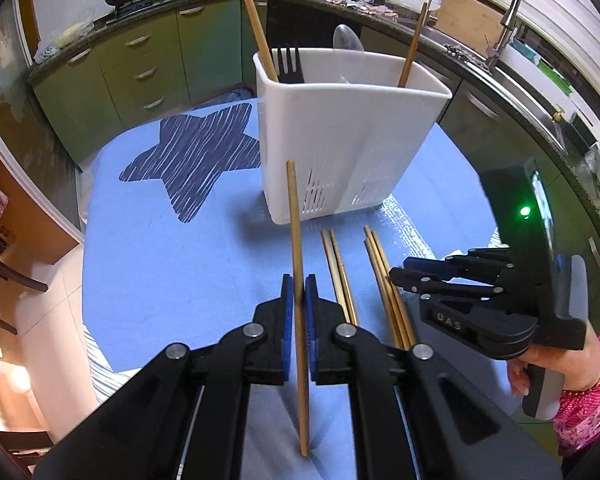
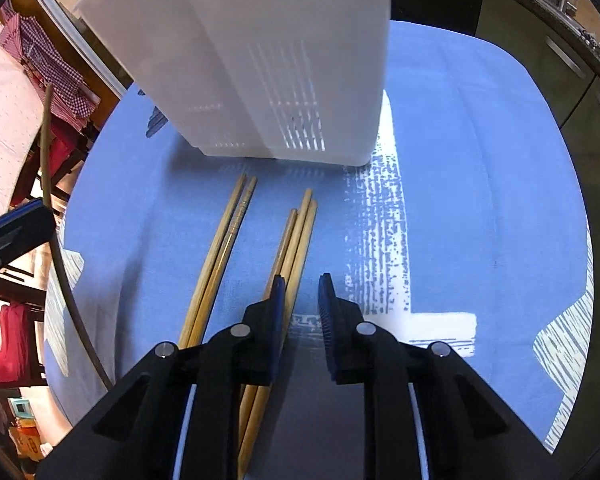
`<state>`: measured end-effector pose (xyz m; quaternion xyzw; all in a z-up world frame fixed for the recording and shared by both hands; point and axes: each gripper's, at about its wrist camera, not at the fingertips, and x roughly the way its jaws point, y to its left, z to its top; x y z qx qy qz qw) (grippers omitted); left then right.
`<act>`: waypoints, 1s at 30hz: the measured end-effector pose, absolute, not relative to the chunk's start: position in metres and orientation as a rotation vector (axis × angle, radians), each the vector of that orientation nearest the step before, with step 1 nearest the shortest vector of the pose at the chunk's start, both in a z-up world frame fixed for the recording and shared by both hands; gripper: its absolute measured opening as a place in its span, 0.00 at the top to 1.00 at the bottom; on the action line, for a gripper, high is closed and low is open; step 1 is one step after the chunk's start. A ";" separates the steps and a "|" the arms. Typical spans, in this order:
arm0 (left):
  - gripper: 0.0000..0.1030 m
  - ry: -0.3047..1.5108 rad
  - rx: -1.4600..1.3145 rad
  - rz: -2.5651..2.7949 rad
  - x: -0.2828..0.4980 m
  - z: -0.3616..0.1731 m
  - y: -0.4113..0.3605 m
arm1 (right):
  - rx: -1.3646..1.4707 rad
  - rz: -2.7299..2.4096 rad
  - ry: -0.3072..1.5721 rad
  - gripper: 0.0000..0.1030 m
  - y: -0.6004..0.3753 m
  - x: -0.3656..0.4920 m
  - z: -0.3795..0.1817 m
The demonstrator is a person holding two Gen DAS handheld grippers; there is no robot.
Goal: Organize utensils
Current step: 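Grasp a wooden chopstick with the right gripper while the left holds its chopstick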
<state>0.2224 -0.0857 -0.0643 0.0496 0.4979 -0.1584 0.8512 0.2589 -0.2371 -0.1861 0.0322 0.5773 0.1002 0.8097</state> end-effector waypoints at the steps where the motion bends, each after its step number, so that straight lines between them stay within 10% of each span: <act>1: 0.94 1.047 0.104 -0.335 0.223 -0.065 -0.086 | 0.059 0.207 1.238 0.85 -0.235 0.260 -0.188; 30: 0.94 0.992 0.123 -0.354 0.208 -0.045 -0.078 | 0.006 0.227 1.005 0.93 -0.220 0.231 -0.124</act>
